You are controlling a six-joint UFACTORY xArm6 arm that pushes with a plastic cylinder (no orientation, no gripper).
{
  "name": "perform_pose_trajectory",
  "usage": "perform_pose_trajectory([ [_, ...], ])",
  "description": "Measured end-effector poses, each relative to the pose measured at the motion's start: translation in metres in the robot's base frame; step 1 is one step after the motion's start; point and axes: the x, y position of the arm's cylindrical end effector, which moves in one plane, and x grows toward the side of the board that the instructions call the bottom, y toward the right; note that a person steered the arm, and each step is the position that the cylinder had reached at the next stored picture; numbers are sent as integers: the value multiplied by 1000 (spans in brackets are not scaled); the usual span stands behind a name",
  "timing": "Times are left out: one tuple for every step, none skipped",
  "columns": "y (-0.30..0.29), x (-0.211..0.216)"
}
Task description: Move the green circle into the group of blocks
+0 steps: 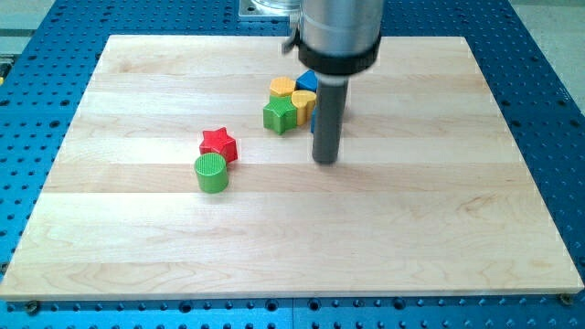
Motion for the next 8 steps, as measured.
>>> perform_pose_trajectory([
  [-83,67],
  [-166,46],
  [-160,12],
  [-123,0],
  [-98,-15],
  [-81,11],
  [-66,4],
  [-45,-30],
])
